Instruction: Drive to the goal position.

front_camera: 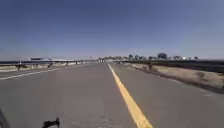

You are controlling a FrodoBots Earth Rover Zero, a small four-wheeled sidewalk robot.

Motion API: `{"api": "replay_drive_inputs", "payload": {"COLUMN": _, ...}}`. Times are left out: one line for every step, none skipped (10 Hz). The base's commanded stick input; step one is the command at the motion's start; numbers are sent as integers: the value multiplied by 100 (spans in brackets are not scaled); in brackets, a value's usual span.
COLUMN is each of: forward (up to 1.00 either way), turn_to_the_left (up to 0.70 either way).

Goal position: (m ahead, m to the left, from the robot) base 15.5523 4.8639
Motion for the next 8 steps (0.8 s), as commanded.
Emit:
{"api": "replay_drive_inputs", "payload": {"forward": 100, "turn_to_the_left": 0}}
{"api": "replay_drive_inputs", "payload": {"forward": 100, "turn_to_the_left": 0}}
{"api": "replay_drive_inputs", "payload": {"forward": 100, "turn_to_the_left": 0}}
{"api": "replay_drive_inputs", "payload": {"forward": 100, "turn_to_the_left": 10}}
{"api": "replay_drive_inputs", "payload": {"forward": 100, "turn_to_the_left": 22}}
{"api": "replay_drive_inputs", "payload": {"forward": 100, "turn_to_the_left": 19}}
{"api": "replay_drive_inputs", "payload": {"forward": 100, "turn_to_the_left": 7}}
{"api": "replay_drive_inputs", "payload": {"forward": 100, "turn_to_the_left": 0}}
